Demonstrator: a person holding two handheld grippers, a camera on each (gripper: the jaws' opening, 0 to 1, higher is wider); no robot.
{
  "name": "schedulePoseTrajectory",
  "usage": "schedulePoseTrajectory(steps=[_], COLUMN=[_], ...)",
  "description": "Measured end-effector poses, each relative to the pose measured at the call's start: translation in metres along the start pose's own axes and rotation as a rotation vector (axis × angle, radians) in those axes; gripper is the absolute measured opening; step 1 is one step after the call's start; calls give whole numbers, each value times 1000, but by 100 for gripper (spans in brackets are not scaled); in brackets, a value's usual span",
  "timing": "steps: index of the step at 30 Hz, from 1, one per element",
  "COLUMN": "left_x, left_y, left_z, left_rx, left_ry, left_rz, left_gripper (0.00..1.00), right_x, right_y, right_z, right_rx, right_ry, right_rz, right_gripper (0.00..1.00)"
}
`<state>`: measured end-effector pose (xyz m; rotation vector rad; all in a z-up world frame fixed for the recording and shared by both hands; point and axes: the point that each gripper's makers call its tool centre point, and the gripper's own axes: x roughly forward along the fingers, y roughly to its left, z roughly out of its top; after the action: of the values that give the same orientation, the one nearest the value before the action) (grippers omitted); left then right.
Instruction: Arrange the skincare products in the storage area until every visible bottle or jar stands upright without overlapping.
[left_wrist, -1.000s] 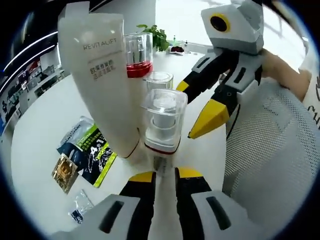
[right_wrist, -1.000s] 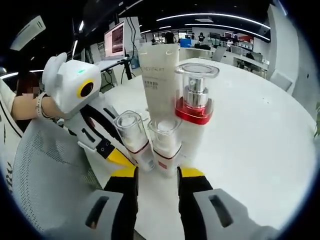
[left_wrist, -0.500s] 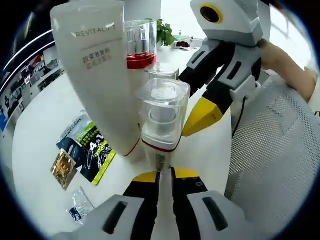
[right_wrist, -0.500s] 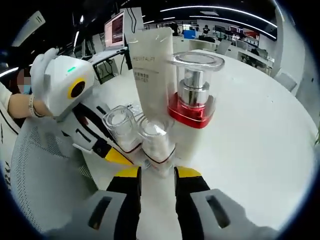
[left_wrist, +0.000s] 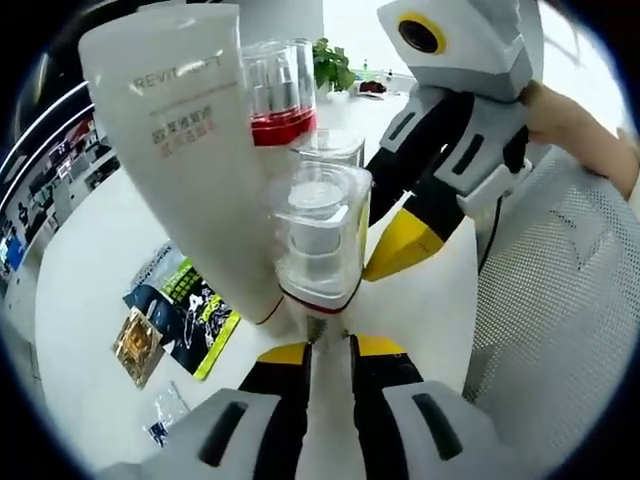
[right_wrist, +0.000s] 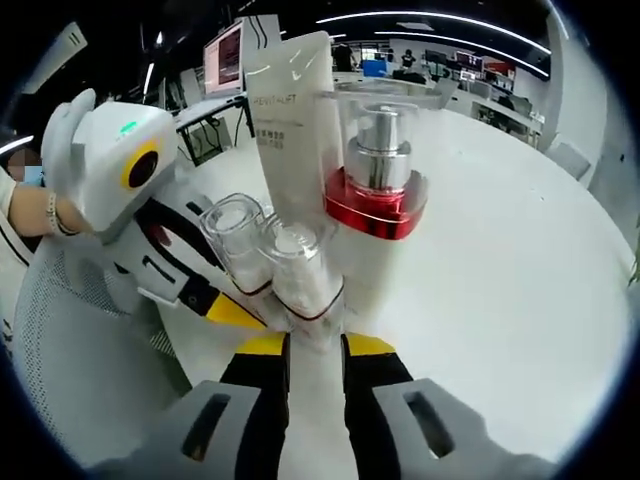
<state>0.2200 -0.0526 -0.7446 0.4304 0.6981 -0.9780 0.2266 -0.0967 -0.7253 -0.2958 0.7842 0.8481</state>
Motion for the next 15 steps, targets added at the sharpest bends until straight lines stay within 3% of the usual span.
schedulePoseTrajectory(steps=[5,15], left_x=[1,3], left_y=[2,5], left_z=[3,5], left_rx=[-38,-10], left_ry=[-9,-16], left_rz=[5,18], left_gripper=[11,10], right_x=[1,2], right_y=[1,-1], right_z=[0,-1], right_rx=[-10,-44], right_ry=[3,21], right_rz=[5,-19], right_gripper=[20,18])
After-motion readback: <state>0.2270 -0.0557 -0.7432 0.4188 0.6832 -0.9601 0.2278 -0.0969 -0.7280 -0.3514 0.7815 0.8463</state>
